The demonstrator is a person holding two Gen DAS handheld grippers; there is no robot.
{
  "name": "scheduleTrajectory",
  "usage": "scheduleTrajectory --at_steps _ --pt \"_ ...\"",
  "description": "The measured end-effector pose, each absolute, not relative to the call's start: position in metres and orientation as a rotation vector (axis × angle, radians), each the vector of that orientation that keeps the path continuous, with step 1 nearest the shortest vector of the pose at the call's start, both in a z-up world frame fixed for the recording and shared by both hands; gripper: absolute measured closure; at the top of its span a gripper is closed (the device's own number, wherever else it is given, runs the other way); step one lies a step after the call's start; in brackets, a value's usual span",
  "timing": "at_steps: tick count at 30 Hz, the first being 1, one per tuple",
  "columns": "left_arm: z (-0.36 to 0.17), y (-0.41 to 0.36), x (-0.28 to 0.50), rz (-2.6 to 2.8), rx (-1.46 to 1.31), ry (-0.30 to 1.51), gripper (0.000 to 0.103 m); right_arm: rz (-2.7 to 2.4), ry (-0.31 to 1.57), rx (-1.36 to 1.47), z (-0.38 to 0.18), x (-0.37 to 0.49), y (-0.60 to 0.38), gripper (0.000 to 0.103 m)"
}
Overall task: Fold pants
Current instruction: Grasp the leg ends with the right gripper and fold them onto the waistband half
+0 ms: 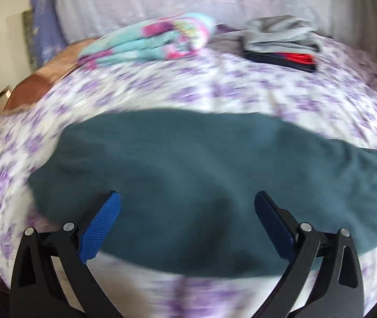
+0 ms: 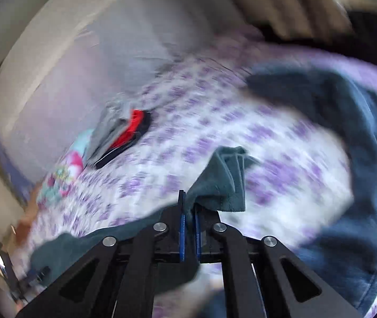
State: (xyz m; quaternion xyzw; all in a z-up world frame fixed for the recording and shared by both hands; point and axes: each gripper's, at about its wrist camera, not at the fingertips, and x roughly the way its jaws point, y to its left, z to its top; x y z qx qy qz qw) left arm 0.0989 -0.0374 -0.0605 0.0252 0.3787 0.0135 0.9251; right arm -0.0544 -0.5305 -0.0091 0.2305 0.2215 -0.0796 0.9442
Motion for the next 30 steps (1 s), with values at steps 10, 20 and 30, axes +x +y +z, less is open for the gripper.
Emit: scheduleTrajectory --at_steps 10,20,30 --pt "-0.066 -0.025 0.082 0.023 0.044 0.727 0.005 0.233 0.616 -0.199 -0.027 0.036 -0.273 0.097" --pt "-0.065 0.0 0.066 0.0 0.001 0.741 0.005 0.43 0.663 -0.353 -0.027 -0.005 -0.237 0.033" --pt "-0.061 0.084 0.076 0.034 -0.289 0.837 0.005 0.249 0.707 -0.246 -0.04 0.048 -0.259 0.033"
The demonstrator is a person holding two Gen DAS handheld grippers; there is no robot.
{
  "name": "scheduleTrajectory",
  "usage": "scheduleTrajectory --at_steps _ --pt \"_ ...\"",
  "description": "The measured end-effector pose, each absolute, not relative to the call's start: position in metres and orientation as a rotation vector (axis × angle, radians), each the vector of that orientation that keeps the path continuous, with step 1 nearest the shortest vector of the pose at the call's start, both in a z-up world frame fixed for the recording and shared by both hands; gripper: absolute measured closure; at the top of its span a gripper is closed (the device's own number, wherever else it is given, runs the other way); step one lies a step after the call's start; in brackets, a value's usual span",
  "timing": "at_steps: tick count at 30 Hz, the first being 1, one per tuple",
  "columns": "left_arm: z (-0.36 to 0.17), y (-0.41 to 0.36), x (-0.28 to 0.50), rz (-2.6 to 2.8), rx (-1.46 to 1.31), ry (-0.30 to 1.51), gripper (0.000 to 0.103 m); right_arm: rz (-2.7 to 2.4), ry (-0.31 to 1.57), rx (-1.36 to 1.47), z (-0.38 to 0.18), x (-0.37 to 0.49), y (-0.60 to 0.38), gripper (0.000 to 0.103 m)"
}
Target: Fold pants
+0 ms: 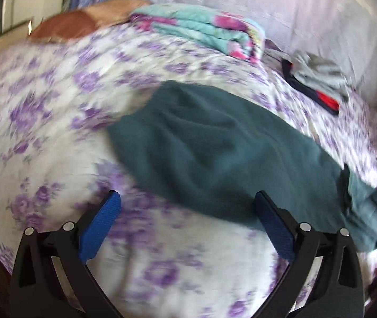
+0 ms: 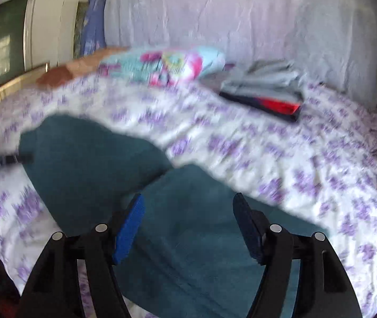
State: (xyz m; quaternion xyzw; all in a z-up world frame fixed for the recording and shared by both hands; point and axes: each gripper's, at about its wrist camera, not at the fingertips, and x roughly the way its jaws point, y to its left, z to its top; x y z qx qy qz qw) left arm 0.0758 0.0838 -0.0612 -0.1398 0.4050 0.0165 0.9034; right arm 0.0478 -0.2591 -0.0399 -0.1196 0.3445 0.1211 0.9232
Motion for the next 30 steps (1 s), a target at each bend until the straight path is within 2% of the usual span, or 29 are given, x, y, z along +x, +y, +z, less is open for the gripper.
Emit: scheduleTrajectory --at_steps 2,7,9,13,15,19,26,30 --pt "-0.062 0.092 0.076 0.021 -0.305 0.852 0.005 0.277 0.809 -0.266 -0.065 0.058 -0.256 0.033" --pt "-0.063 0.089 0.084 0.025 -0.253 0.873 0.005 0.257 0.602 -0.154 -0.019 0.03 -0.276 0.033" --pt "-0.064 0.088 0.091 0.046 -0.238 0.873 0.005 0.254 0.615 -0.182 -0.022 0.03 -0.276 0.022" --pt "-0.064 0.09 0.105 0.069 -0.252 0.875 0.004 0.241 0.836 -0.243 -0.065 0.06 -0.27 0.012" --pt "-0.065 0.093 0.109 0.071 -0.279 0.874 0.004 0.255 0.804 -0.231 -0.057 0.055 -0.27 0.009" --pt "-0.064 0.092 0.113 0.108 -0.309 0.86 0.004 0.244 0.81 -0.26 -0.056 0.056 -0.268 0.007" --pt "-0.059 0.07 0.108 0.181 -0.192 0.821 0.005 0.235 0.81 -0.265 -0.062 0.054 -0.268 0.004" --pt "-0.058 0.067 0.107 0.091 -0.239 0.811 0.005 0.236 0.812 -0.262 -0.063 0.055 -0.268 0.004"
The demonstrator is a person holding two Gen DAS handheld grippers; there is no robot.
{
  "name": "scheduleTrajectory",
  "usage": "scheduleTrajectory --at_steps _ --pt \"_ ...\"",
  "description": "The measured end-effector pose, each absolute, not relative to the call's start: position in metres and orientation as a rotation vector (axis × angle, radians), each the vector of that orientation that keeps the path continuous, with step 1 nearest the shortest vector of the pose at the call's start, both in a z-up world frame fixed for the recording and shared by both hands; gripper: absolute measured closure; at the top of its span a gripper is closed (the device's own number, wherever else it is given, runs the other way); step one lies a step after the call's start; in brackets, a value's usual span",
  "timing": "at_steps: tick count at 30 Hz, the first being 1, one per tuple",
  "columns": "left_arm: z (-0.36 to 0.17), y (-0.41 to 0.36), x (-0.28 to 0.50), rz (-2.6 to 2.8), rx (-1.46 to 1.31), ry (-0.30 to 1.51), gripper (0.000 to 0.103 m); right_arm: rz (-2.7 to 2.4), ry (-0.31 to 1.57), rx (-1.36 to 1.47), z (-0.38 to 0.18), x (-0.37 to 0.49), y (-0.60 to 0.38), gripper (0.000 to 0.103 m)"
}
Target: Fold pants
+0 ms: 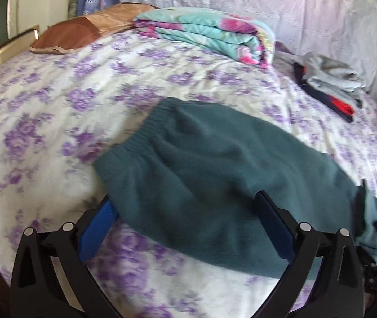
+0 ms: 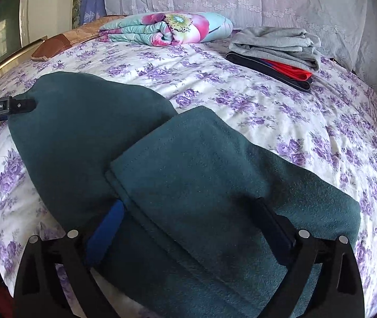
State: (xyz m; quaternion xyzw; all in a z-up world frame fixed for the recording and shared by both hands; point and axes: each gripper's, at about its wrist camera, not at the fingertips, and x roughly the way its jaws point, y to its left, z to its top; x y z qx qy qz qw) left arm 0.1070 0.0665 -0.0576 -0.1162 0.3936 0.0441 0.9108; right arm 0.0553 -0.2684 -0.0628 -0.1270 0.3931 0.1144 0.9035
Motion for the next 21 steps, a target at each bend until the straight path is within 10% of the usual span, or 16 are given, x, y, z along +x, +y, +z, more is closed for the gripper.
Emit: scheduleTrajectory --at_steps 7,11,21 --pt "-0.059 0.072 0.114 0.003 -0.387 0.8 0.007 0.236 0.812 -0.259 -0.063 0.055 -0.269 0.004" --pt "-0.06 0.071 0.115 0.043 -0.37 0.79 0.045 0.237 0.812 -0.256 -0.063 0.055 -0.268 0.004" --pt "-0.053 0.062 0.106 0.095 -0.283 0.726 0.067 0.237 0.812 -0.255 -0.063 0.054 -0.268 0.004"
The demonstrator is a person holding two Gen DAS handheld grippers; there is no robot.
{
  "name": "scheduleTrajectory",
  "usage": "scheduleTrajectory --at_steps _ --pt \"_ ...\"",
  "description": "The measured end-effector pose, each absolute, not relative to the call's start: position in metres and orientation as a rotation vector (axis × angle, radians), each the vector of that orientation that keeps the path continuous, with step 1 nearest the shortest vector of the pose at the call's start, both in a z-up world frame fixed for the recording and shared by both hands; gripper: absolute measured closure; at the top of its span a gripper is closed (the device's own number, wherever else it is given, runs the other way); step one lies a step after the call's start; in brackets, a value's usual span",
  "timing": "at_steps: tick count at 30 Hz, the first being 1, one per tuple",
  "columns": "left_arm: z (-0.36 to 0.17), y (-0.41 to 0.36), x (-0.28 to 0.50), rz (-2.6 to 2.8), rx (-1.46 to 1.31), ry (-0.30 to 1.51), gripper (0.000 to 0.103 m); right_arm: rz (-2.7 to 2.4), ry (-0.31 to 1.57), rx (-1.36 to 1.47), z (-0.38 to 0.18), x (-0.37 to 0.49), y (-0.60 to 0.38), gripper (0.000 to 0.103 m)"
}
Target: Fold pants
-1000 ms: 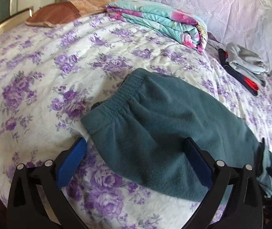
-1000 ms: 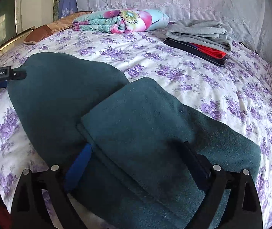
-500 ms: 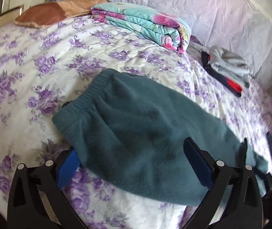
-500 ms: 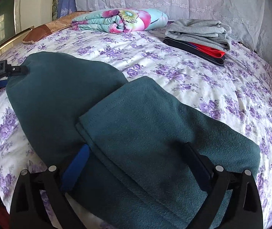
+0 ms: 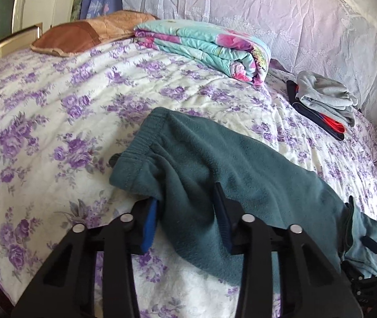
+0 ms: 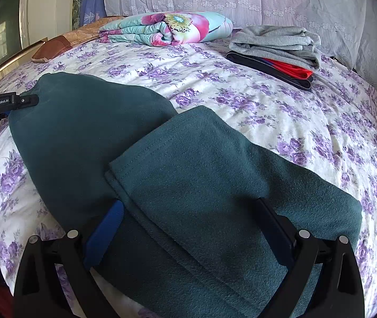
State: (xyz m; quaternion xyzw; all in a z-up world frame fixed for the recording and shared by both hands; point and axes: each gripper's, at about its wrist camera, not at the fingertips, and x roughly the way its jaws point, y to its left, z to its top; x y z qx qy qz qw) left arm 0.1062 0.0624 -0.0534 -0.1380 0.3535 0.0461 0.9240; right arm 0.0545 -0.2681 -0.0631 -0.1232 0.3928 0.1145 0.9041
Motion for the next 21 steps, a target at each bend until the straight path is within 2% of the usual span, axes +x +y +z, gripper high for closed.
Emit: scheduleTrajectory --at_steps 7,10,12,13,14,20,21 --pt "-0.05 0.056 0.102 0.121 -0.231 0.697 0.069 0.236 0.805 -0.252 -0.062 0.053 -0.269 0.004" --pt "-0.052 0.059 0.103 0.117 -0.243 0.707 0.069 0.194 0.717 -0.242 -0.05 0.042 -0.272 0.004" --pt "-0.055 0.064 0.104 0.106 -0.272 0.726 0.063 0.194 0.635 -0.23 -0.038 0.029 -0.273 0.004" --pt "-0.057 0.071 0.106 0.095 -0.31 0.744 0.052 0.219 0.613 -0.223 -0.034 0.024 -0.27 0.004" --pt "-0.06 0.079 0.108 0.084 -0.356 0.757 0.048 0.247 0.611 -0.22 -0.032 0.022 -0.266 0.004" --pt "-0.07 0.099 0.108 0.019 -0.493 0.766 0.045 0.3 0.672 -0.344 -0.048 0.029 -0.222 0.005" --pt "-0.069 0.097 0.109 0.017 -0.486 0.766 0.043 0.295 0.682 -0.37 -0.05 0.03 -0.217 0.01"
